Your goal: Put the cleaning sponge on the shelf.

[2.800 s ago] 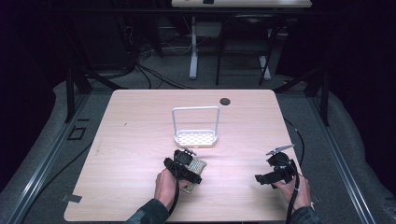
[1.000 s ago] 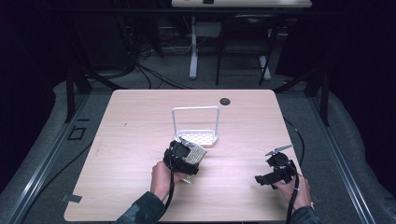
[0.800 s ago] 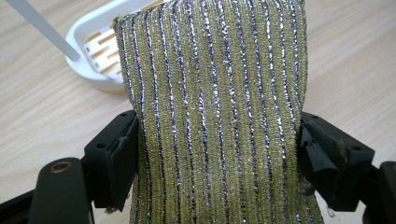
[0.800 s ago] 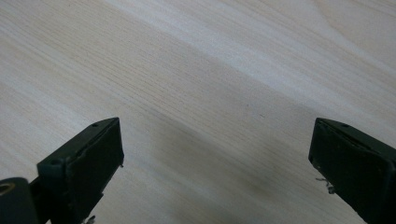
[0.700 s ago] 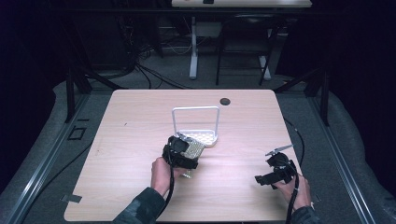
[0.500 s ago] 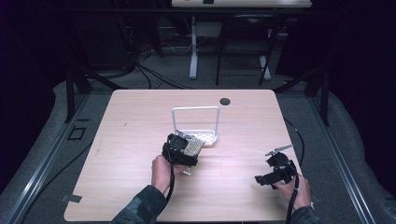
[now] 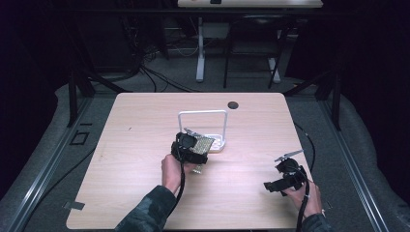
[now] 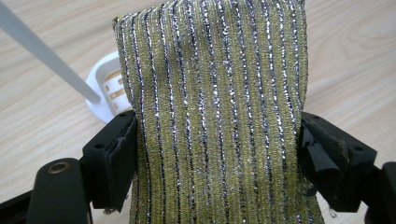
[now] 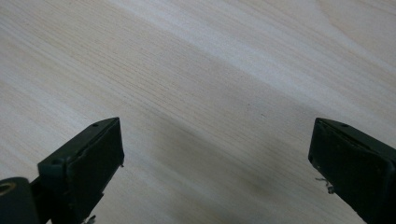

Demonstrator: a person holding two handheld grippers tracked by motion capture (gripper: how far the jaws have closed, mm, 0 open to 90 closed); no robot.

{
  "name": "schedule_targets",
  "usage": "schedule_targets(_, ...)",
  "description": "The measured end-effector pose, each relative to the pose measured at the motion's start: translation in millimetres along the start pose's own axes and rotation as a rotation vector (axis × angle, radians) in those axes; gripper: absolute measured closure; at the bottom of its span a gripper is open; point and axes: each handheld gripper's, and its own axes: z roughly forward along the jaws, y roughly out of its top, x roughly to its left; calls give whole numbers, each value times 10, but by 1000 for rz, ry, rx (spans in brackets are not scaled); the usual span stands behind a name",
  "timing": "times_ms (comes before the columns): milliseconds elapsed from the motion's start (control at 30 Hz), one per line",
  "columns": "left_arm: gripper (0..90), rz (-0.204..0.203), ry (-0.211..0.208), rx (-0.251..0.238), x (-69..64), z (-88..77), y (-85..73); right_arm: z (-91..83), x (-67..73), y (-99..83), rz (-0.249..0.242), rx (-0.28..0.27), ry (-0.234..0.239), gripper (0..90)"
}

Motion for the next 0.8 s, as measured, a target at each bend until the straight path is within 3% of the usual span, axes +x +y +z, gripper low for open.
schedule_targets(267,198,-15,9,-17,-6,130,69,9,3,0,-2,2,0,27)
schedule_targets(467,198,-20,39,-40,-24,203,119,7,2,1,-5,-1,5,26)
schedule_targets(600,197,-35,41,-19,-45,280,120,5,0,1,-5,-2,9,26)
schedule_targets(800,197,-47,62,-56,-62,336,133,14,11,1,0,-3,13,26)
